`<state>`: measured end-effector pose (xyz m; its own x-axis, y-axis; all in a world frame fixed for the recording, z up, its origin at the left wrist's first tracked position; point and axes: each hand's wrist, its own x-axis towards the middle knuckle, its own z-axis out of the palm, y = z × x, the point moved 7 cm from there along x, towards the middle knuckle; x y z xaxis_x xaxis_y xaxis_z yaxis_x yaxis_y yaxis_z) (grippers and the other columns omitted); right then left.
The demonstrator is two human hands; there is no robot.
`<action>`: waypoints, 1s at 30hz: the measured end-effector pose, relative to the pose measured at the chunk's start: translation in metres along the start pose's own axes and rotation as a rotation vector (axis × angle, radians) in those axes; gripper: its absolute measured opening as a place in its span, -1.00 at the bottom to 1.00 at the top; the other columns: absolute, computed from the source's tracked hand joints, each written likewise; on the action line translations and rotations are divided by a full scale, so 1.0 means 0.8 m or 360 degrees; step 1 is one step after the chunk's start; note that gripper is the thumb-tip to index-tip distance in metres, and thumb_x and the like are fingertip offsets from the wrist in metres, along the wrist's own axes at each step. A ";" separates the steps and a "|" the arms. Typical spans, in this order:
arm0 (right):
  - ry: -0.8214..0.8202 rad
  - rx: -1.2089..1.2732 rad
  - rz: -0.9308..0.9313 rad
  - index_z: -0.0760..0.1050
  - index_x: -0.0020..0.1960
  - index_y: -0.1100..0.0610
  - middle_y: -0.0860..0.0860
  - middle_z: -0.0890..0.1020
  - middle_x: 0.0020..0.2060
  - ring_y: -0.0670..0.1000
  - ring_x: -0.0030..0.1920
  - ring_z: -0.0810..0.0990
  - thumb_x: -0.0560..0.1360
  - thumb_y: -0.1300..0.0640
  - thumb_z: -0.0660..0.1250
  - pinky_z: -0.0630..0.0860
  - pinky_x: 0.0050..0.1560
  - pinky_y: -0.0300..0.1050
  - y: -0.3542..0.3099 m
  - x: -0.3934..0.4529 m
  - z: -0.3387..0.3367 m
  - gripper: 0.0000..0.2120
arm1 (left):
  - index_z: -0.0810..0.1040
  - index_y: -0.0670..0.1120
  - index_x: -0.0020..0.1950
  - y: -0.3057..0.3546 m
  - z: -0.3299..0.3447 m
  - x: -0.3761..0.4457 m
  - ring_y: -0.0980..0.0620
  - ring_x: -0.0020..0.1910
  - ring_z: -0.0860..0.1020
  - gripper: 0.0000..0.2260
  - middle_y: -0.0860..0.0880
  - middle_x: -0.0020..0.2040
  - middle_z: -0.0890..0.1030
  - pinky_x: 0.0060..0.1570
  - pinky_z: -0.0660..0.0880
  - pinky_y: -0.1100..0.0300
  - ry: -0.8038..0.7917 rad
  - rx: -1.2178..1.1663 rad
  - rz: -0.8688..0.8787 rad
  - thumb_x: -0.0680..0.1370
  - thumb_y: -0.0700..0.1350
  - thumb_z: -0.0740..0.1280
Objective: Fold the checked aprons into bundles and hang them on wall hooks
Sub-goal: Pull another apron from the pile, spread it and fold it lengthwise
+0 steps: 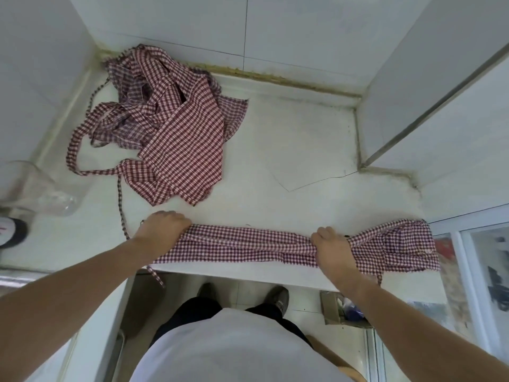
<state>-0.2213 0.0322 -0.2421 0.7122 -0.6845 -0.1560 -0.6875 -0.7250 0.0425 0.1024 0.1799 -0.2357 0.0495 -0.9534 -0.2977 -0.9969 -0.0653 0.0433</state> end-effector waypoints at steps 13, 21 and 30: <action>0.0158 0.0382 0.0023 0.51 -0.19 0.23 0.12 0.54 -0.24 0.18 -0.21 0.55 0.08 0.40 0.52 0.57 -0.17 0.07 0.006 -0.022 0.027 -0.64 | 0.47 -0.18 0.18 0.025 0.051 -0.076 -0.22 0.15 0.46 -0.64 -0.20 0.18 0.49 0.25 0.47 -0.18 0.0057 -0.0220 -0.0521 0.42 -0.13 0.38; 0.0348 0.0445 -0.0261 0.58 -0.08 0.25 0.14 0.58 -0.10 0.17 -0.09 0.56 0.16 0.56 0.46 0.59 -0.02 0.12 0.025 -0.054 0.026 -0.61 | 0.16 -0.21 0.57 0.006 0.071 -0.071 -0.21 0.57 0.09 -0.47 -0.24 0.57 0.16 0.56 -0.01 -0.13 0.0033 -0.0283 -0.0593 0.65 -0.01 0.13; 0.0371 0.0019 -0.0323 0.60 0.26 0.13 0.09 0.41 -0.14 0.10 -0.13 0.36 0.14 0.47 0.37 0.35 -0.15 0.05 0.014 -0.089 0.036 -0.31 | -0.30 -0.26 0.57 -0.006 0.077 -0.061 -0.33 0.56 -0.23 -0.35 -0.36 0.56 -0.26 0.55 -0.12 -0.16 -0.0373 -0.0168 -0.0842 0.68 0.06 -0.05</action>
<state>-0.2841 0.0750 -0.2590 0.8476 -0.5259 0.0703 -0.5284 -0.8487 0.0215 0.1013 0.2453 -0.2801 0.5120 -0.6934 -0.5070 -0.8283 -0.5549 -0.0775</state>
